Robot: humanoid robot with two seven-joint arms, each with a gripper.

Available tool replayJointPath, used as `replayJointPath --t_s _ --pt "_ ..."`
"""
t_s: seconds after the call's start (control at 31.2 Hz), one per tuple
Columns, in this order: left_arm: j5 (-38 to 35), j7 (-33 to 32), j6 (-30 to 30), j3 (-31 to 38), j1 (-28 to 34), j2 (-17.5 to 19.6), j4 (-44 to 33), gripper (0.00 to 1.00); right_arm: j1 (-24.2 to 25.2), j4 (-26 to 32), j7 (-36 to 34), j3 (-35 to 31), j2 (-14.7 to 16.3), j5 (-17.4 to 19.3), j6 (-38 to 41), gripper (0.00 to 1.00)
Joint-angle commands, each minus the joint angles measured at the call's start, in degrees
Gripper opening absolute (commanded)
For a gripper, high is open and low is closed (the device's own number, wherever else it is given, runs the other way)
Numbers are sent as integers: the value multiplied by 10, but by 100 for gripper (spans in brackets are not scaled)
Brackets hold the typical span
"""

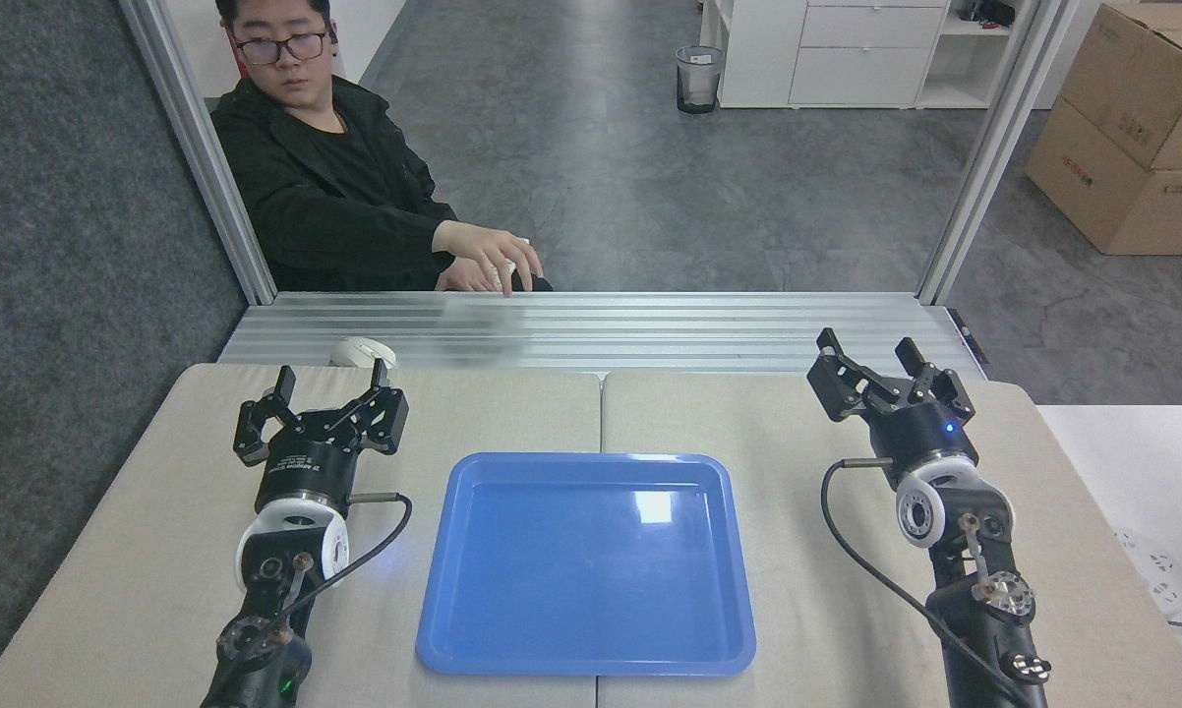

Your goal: Pick up switch part and place in tray

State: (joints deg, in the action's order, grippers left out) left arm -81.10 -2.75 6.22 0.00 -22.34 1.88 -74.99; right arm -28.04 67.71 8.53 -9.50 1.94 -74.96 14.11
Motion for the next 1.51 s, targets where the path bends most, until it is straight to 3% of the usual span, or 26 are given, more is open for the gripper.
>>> replayJointPath --t_s 0.0,1.02,1.47 --pt "1 2 -1 -6 0 4 8 100 0 0 0 0 0 0 0 100" --pt "1 9 -46 -25 -14 4 64 100 0 1 0 0 0 1 0 100" --pt "0 56 -54 -24 -13 4 64 100 0 0 0 0 0 1 0 100"
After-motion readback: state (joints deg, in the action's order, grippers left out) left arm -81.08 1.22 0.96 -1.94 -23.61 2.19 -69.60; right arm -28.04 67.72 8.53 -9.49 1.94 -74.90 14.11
